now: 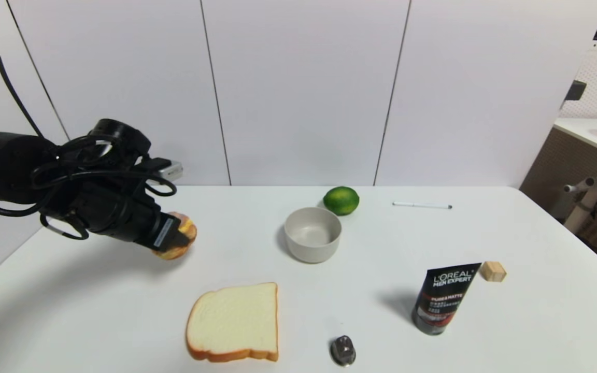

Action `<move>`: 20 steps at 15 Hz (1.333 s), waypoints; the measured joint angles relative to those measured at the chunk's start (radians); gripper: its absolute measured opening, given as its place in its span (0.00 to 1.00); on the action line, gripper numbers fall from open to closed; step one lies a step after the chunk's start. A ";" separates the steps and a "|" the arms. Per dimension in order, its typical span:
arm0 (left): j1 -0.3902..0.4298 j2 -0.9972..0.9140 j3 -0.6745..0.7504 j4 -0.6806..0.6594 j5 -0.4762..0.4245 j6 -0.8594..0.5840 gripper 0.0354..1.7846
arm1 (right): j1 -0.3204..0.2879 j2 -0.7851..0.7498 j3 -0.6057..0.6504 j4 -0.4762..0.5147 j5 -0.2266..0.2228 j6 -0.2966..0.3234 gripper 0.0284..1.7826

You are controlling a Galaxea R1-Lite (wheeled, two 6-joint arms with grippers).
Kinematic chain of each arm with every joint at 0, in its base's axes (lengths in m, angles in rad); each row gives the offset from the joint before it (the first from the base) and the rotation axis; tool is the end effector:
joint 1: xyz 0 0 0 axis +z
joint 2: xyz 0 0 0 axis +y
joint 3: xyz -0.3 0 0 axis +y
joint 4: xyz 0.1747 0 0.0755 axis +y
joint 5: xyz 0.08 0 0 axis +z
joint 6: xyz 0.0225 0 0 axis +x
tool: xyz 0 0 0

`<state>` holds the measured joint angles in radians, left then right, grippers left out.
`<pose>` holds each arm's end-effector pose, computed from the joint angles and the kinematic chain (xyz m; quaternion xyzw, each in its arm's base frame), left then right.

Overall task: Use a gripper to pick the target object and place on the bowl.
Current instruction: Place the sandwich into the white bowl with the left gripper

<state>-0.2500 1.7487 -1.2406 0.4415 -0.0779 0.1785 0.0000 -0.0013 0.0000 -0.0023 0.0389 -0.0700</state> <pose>0.2922 -0.0764 0.1929 0.1173 0.4407 -0.1852 0.8705 -0.0229 0.0009 0.0757 -0.0350 -0.0025 0.0194 0.9992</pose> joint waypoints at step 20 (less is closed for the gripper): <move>-0.375 0.324 -0.535 -0.008 -0.102 0.055 0.45 | 0.000 0.000 0.000 0.000 0.000 0.000 0.96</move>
<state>-0.6253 2.0723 -1.7755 0.4334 -0.1802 0.2332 0.0000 -0.0013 0.0000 -0.0028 0.0394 -0.0700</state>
